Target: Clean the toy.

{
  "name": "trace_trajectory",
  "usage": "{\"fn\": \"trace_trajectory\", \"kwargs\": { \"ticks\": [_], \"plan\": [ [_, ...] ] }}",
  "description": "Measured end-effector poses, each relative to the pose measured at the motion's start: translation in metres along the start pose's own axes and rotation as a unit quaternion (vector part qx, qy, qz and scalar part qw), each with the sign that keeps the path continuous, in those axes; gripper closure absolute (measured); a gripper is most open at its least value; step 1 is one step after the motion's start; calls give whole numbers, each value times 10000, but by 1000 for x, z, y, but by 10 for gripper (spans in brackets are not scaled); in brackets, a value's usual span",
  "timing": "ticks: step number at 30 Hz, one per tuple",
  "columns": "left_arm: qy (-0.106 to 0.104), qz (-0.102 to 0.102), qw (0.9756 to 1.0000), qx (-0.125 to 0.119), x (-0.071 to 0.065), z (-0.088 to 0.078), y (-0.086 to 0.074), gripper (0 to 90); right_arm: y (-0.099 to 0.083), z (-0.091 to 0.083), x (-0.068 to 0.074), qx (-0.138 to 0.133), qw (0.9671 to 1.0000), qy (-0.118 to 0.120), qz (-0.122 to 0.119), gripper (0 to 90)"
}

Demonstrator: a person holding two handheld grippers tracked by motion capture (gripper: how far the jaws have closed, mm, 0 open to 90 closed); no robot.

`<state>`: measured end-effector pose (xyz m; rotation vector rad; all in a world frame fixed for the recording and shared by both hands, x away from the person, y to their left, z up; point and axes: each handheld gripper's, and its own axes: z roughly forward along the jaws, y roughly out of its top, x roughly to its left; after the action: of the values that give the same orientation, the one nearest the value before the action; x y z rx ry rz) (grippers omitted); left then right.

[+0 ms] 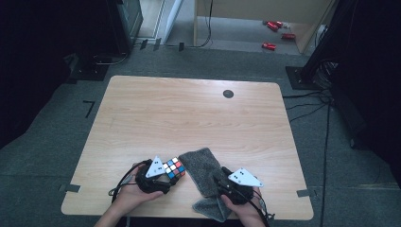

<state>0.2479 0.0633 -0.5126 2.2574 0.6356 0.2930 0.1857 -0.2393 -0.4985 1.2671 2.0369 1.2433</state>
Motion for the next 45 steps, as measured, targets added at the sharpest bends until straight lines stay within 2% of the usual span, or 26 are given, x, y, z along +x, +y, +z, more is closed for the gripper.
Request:
{"fn": "trace_trajectory", "kwargs": {
  "ticks": [4, 9, 11, 15, 17, 20, 21, 26, 28, 31, 35, 40, 45],
  "plan": [
    [112, 86, 9999, 62, -2, 0, -3, 287, 0, 0, 0, 9, 10000, 10, 3, 567],
    [167, 29, 9998, 100, -3, 1, -5, 257, -1, 0, 0, 18, 10000, 11, 0, 566],
    [169, -62, 9998, 54, -5, 3, -5, 258, -1, 1, 1, 21, 10000, 12, 2, 565],
    [77, -90, 9999, 32, -6, 4, -5, 288, -1, 1, 1, 24, 10000, 16, -1, 565],
    [75, -66, 9999, 8, -6, 3, -5, 334, -1, 1, 1, 25, 10000, 15, -4, 564],
    [118, 3, 9999, -3, -7, 2, -5, 342, -1, 1, 1, 18, 10000, 14, 2, 563],
    [186, 87, 9998, 27, -8, 1, -4, 347, -1, 0, 1, 3, 10000, 23, 9, 560],
    [146, 67, 9998, 67, -9, 0, -1, 349, 2, -4, 3, -79, 9999, 72, 19, 538],
    [143, 98, 9998, 56, -11, -1, 2, 349, 5, -6, 6, -135, 9998, 154, 48, 519],
    [135, 139, 9998, -27, -16, -3, 9, 349, 13, -9, 16, -271, 9985, 455, 147, 482],
    [115, 284, 9995, -107, -31, -4, 23, 350, 20, -10, 29, -353, 9968, 688, 198, 432],
    [147, 525, 9985, -19, -45, -2, 32, 350, 25, -10, 41, -341, 9961, 774, 235, 376],
    [150, 581, 9982, -23, -53, 1, 38, 350, 28, -9, 49, -302, 9961, 787, 243, 298]
  ]
}}
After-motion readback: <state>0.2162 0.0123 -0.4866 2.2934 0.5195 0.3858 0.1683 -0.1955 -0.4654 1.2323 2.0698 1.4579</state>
